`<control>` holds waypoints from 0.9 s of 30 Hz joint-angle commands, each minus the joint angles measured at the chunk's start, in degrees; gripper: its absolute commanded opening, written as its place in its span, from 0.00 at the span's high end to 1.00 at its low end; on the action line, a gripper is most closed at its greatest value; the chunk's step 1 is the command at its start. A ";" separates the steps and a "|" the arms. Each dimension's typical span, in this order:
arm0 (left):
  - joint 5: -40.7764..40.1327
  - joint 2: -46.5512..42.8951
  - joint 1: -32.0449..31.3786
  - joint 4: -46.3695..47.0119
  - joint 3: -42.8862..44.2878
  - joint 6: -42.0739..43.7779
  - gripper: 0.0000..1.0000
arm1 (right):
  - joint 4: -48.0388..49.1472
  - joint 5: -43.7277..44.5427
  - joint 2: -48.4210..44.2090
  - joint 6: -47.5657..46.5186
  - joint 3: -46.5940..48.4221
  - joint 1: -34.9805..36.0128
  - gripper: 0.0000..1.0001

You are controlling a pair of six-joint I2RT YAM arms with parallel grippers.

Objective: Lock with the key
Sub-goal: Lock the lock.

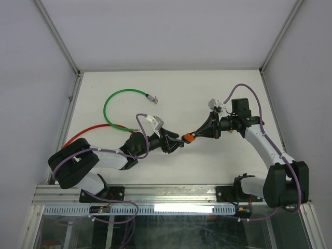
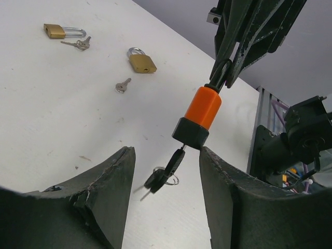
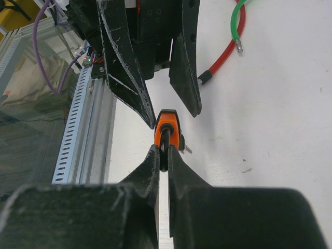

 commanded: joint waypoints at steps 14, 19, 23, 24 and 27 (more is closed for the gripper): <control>1.10 3.18 -0.56 3.82 0.50 1.21 0.47 | 2.84 -3.95 -2.59 0.93 0.06 -0.58 1.00; 0.52 3.68 -0.53 2.68 1.05 1.13 0.47 | 2.93 -4.10 -2.63 0.88 -0.05 -0.54 1.00; -0.10 3.70 -0.59 1.05 1.68 1.12 0.49 | 3.02 -4.06 -2.60 0.95 -0.13 -0.62 1.00; -0.23 3.69 -0.51 0.69 1.80 1.13 0.50 | 3.07 -4.03 -2.61 0.97 -0.12 -0.66 1.00; -0.46 3.69 -0.50 -0.34 2.29 1.25 0.52 | 3.11 -3.98 -2.59 0.97 -0.19 -0.62 1.00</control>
